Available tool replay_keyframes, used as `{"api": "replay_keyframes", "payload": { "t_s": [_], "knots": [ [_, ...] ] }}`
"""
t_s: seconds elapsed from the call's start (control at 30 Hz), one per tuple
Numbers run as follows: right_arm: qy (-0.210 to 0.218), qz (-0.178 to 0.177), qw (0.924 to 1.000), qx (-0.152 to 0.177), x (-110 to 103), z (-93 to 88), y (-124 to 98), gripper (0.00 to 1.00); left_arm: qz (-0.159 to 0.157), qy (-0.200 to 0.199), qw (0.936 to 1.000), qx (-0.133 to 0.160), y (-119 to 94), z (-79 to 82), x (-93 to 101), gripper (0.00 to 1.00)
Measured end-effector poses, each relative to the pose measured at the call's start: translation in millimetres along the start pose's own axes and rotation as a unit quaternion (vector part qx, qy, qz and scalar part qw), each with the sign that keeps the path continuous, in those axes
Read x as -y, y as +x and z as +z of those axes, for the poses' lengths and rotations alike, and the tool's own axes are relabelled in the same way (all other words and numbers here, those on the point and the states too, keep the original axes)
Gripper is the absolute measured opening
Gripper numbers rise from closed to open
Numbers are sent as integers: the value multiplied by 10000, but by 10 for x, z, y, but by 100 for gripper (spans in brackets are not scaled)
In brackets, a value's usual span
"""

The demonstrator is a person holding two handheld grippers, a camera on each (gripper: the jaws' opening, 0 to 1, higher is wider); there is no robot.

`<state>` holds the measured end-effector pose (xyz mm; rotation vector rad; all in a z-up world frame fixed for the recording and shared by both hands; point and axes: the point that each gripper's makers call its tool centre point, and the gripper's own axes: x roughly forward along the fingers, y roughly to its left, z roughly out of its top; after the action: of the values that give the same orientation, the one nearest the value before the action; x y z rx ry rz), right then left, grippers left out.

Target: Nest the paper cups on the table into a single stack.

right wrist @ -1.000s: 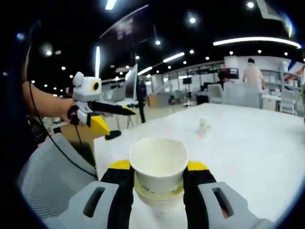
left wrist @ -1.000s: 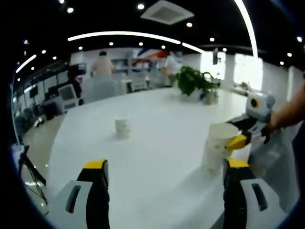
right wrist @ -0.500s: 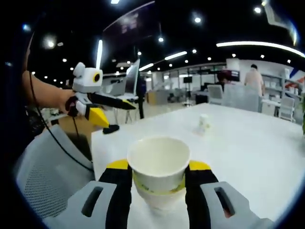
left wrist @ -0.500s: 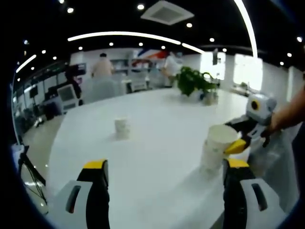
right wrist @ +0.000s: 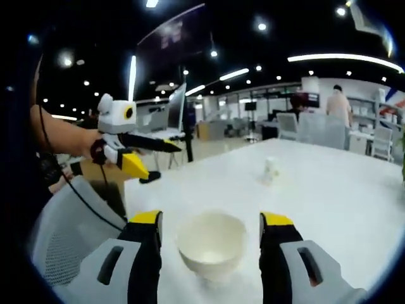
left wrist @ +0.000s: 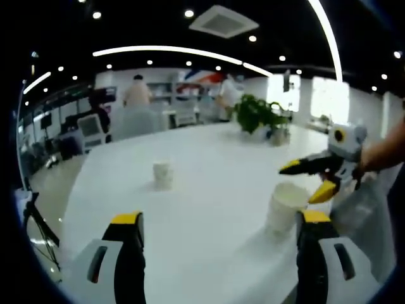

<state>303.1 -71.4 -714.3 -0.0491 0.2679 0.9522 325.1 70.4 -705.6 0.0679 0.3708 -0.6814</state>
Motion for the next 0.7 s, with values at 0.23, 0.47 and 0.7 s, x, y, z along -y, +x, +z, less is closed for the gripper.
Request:
{"api": "replay_keyframes", "payload": {
  "t_s": [0.23,0.47,0.7],
  "knots": [
    [8,-117,9997,218,234,303,-145,64,18,73,9999,94,13,20,9,99],
    [303,-474,9982,193,604,228,-267,77,63,-120,9999,76,33,-44,-27,99],
    [259,-942,9951,162,971,130,-406,86,192,-131,9997,49,34,-51,-133,99]
  ]
}}
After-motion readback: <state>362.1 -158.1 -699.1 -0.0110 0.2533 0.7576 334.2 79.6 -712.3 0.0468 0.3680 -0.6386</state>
